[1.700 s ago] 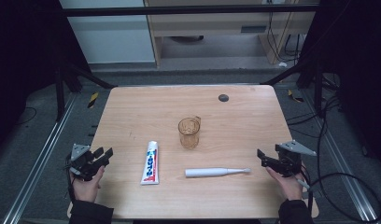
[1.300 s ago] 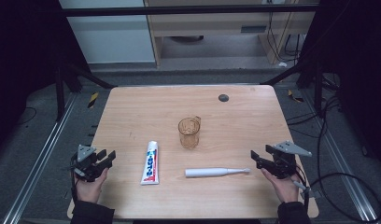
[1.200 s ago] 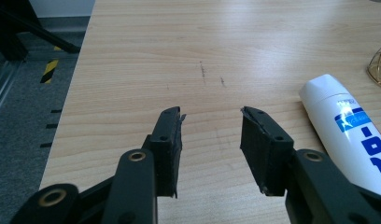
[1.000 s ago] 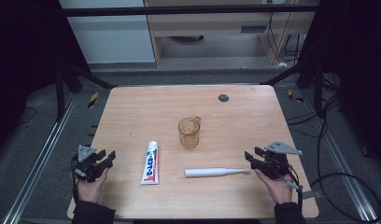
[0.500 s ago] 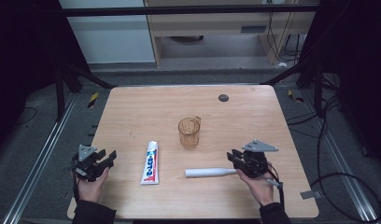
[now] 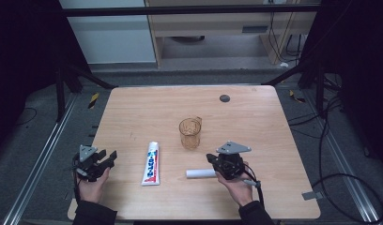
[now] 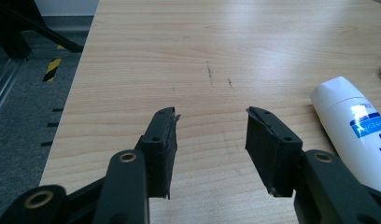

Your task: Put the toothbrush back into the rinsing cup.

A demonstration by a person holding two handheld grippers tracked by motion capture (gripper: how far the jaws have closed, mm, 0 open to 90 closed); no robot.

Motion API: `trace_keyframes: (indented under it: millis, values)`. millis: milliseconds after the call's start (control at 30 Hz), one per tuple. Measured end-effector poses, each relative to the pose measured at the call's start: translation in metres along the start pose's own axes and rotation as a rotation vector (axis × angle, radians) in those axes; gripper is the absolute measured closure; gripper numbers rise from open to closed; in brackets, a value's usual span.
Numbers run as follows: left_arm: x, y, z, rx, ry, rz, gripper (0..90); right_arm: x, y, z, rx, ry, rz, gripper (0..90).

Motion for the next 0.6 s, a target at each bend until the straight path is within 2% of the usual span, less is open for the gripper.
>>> trace_keyframes:
  millis: [300, 533, 600]
  values:
    - [0.001, -0.001, 0.001, 0.021, 0.001, -0.009, 51.5, 0.026, -0.006, -0.017, -0.002, 0.006, -0.044, 90.0]
    - [0.003, -0.001, 0.003, 0.035, -0.004, -0.015, 51.0, 0.045, -0.015, -0.021, 0.005, 0.009, -0.092, 90.0]
    - [0.003, 0.0, 0.005, 0.042, -0.004, -0.015, 51.0, 0.052, -0.018, -0.022, -0.008, 0.002, -0.109, 90.0]
Point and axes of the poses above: each handheld gripper's, and its own axes: x roughly forward along the jaws, y roughly out of its top, z roughly to its right, the point moved 4 cm from there along x, roughly forward along the jaws, and after that the axes turned 6 degrees about x, right-handed, at the moved point
